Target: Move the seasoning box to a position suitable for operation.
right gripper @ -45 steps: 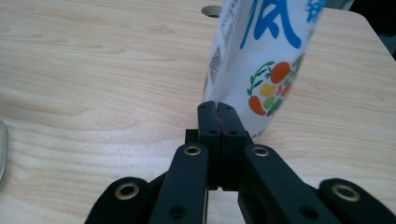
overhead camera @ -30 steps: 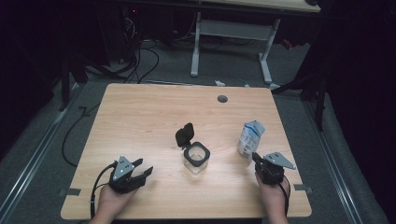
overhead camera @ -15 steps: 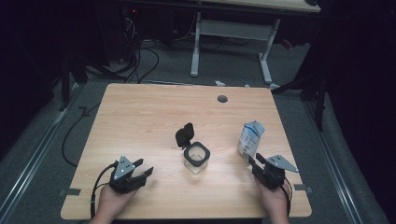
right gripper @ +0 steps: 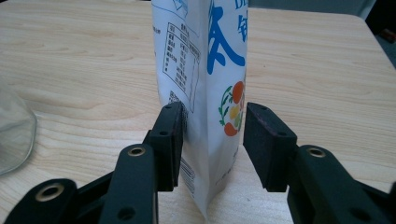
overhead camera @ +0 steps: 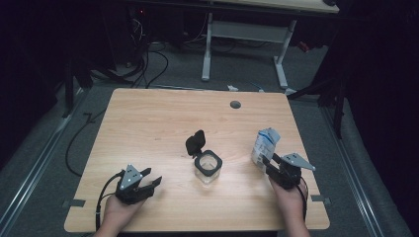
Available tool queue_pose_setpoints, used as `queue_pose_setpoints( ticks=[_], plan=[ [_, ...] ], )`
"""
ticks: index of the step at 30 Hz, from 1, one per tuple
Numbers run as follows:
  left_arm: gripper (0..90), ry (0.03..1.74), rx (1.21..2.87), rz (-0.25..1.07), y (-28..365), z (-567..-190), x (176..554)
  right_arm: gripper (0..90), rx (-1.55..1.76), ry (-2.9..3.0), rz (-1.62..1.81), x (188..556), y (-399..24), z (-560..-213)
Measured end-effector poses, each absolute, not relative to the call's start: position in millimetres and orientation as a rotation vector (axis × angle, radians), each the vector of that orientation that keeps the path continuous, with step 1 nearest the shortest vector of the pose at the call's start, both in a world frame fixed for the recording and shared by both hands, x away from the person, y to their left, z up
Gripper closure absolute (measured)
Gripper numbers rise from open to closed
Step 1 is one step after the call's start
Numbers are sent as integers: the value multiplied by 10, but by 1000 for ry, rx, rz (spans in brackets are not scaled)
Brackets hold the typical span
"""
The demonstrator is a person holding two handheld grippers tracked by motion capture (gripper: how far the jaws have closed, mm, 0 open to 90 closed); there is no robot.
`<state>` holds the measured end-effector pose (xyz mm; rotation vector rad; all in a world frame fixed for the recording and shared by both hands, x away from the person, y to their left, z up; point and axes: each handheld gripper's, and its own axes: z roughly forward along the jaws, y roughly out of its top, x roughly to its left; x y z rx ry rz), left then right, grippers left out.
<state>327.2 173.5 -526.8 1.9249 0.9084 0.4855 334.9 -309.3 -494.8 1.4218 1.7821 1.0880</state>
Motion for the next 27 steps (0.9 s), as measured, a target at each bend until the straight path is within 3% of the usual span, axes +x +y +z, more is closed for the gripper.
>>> queue_pose_setpoints(
  ticks=[6, 17, 21, 27],
  plan=[
    [463, 911, 1933, 480, 1722, -5286, 3275, 693, 1367, 1792, 1086, 3335, -3055, -4946],
    [462, 912, 1931, 469, 1724, -5285, 3274, 759, 1337, 1792, 1101, 3344, -3039, -4949],
    [461, 910, 1923, 465, 1724, -5283, 3273, 694, 1333, 1767, 1105, 3345, -3020, -4934],
    [461, 909, 1925, 463, 1725, -5282, 3271, 747, 1343, 1779, 1113, 3375, -3022, -4962]
  ],
)
